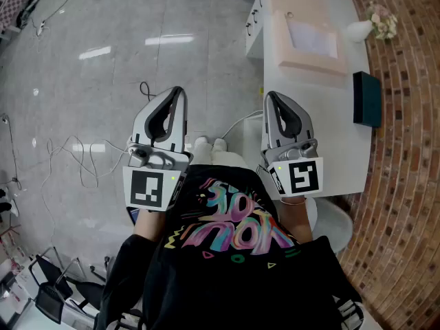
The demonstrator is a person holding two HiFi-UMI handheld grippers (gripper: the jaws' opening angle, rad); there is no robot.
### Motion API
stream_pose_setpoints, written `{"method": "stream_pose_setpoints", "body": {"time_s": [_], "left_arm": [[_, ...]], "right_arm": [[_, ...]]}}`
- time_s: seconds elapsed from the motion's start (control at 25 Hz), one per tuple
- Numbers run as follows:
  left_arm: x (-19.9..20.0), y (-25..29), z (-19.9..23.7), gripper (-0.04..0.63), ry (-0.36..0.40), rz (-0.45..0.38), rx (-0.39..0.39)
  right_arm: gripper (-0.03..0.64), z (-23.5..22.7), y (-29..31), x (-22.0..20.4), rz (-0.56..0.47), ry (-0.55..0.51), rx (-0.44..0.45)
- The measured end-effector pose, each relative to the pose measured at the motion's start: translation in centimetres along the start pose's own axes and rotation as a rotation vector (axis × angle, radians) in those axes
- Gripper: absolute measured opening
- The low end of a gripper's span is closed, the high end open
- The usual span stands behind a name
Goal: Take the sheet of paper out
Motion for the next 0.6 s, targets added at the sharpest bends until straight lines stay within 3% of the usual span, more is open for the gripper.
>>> {"method": "stream_pose_setpoints", "body": {"time_s": [0.6], "left_arm": [[-1.2,2.4,-0.7,0.025,0.023,0.027,0.011]], "right_arm": [[0.016,-2.6,0.2,0.0,-0.022,-0.007,0.001]]}}
Point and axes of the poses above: the fingertips, and each gripper's own axes: y forward along the fingers, z to its left, x out of its top, the point moved 1 cm from there along -y, backward along the fingers, and after that the axes turned 15 degrees about -z, right-handed, at the moved point
